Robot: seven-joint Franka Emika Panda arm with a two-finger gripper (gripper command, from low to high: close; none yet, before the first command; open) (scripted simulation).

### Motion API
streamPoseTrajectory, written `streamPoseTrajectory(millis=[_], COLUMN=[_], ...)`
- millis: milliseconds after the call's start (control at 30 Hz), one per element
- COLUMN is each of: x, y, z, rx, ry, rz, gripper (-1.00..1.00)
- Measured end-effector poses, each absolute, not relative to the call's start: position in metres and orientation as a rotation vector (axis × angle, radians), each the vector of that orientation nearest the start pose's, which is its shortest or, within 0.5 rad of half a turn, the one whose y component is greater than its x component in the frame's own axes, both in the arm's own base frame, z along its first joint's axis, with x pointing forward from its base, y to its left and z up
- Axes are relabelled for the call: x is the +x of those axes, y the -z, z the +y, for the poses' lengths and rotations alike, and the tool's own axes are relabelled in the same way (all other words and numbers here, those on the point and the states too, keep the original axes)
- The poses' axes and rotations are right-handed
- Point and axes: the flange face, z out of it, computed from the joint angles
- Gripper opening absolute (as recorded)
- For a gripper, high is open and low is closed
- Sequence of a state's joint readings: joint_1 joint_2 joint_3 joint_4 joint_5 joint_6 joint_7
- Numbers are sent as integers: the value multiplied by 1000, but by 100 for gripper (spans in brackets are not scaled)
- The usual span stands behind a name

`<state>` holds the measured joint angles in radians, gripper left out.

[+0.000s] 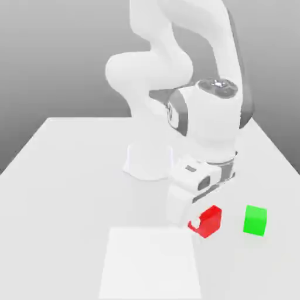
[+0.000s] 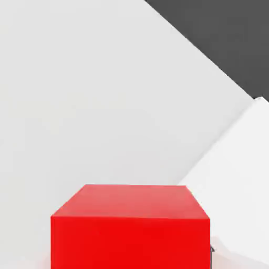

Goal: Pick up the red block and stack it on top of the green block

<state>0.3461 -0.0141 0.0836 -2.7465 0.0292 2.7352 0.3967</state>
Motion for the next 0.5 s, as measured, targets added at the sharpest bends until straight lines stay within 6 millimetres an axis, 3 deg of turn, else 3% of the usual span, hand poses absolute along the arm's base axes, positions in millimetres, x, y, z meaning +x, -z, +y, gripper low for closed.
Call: streamPoseTrajectory(millis=[233,333,467,500], x=[296,289,288,287], y=[-244,-229,-191,-184], z=[257,267,268,268], rx=[-3132,-3137,-3137,-3136], ry=[-3,4,3,1], rz=[-191,-199,-199,-201], gripper=[-100,-100,-100,100])
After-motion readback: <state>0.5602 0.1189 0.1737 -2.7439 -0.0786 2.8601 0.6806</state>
